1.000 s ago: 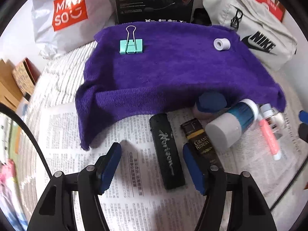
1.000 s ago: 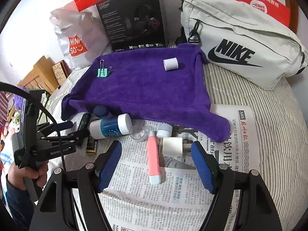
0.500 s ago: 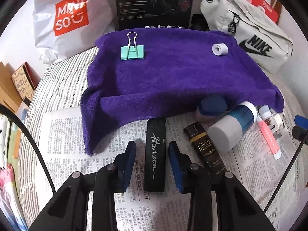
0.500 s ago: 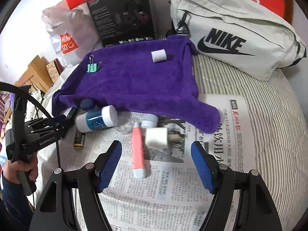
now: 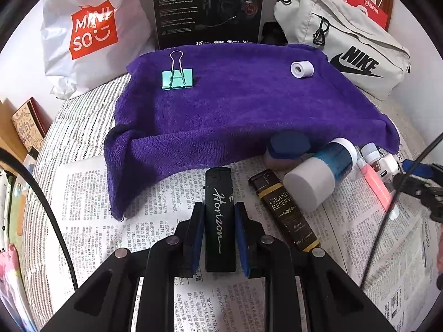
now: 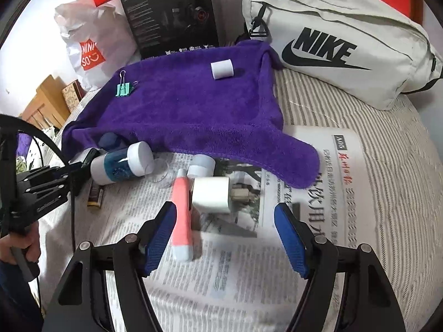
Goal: Organize rigid objects
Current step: 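Grasp black Horizon case with left tool while right tool grasps white cube charger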
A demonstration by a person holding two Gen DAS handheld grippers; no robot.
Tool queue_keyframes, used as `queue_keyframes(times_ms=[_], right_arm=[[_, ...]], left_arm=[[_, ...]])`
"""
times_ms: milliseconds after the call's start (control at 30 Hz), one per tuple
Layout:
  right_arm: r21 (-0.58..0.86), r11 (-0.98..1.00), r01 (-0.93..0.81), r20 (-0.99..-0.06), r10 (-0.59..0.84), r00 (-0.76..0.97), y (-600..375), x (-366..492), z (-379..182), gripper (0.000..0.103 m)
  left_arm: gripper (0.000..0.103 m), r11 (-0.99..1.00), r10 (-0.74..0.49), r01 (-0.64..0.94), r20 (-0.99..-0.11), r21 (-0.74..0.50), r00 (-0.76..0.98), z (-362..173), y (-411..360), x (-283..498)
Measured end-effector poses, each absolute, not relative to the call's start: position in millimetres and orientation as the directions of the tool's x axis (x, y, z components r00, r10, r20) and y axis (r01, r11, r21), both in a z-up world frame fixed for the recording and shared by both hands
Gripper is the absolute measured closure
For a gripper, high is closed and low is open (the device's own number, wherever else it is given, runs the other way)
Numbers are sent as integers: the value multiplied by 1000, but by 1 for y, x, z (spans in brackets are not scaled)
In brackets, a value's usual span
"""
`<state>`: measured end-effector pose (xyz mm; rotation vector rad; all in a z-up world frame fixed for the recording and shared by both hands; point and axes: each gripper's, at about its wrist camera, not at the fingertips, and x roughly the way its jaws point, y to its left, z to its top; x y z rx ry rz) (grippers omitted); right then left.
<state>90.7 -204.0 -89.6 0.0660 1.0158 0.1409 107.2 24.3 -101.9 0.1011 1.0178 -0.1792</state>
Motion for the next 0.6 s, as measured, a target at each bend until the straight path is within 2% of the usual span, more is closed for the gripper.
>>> queue_keyframes(times_ms=[100, 333, 600], right_arm=[[97, 991, -97, -842, 134, 522, -197, 96, -97, 45], [93, 992, -82, -824, 123, 553, -199, 102, -105, 54], [-2, 994, -111, -801, 64, 595, -187, 101, -109, 59]], left_arm=[[82, 981, -104, 195, -852, -3, 513, -102, 26, 107], [82, 981, -108, 196, -847, -4, 520, -102, 26, 105], [82, 981, -109, 195, -847, -6, 521, -101, 25, 104]])
